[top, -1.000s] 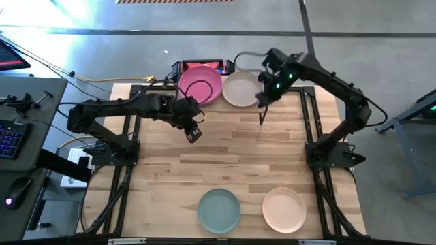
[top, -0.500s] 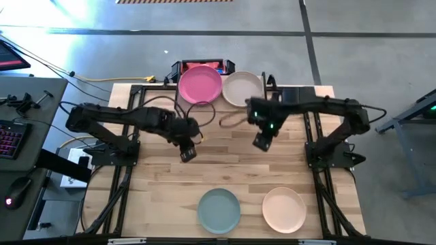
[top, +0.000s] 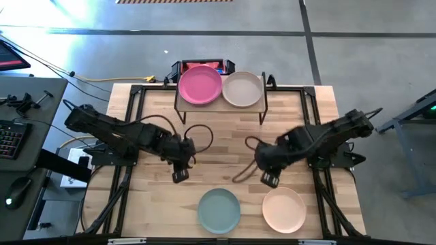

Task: Place and stack plates onto a shelf
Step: Stack the light orange plate on top of the light gray plate on the shelf

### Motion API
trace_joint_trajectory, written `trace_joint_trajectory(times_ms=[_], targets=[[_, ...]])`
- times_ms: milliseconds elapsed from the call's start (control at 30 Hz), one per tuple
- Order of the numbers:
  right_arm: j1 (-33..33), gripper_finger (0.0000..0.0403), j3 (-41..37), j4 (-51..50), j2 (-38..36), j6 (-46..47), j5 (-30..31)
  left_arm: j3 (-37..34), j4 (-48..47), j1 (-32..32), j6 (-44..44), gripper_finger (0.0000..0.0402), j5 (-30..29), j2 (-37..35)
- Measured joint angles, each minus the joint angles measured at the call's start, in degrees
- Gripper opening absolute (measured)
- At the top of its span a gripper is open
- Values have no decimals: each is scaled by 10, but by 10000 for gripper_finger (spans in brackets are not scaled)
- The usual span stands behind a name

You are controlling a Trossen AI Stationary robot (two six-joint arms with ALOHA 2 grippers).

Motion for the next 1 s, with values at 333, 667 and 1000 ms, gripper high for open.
trace_joint_trajectory(times_ms=[333,667,1000], targets=[[85,90,0,6,35,-35,24,0,1,-61,-51,111,-5,0],[109,90,0,15,128,-200,25,0,2,-100,-66,110,-24,0],[109,90,-1,41,230,-295,18,0,2,-109,-77,110,-32,0]])
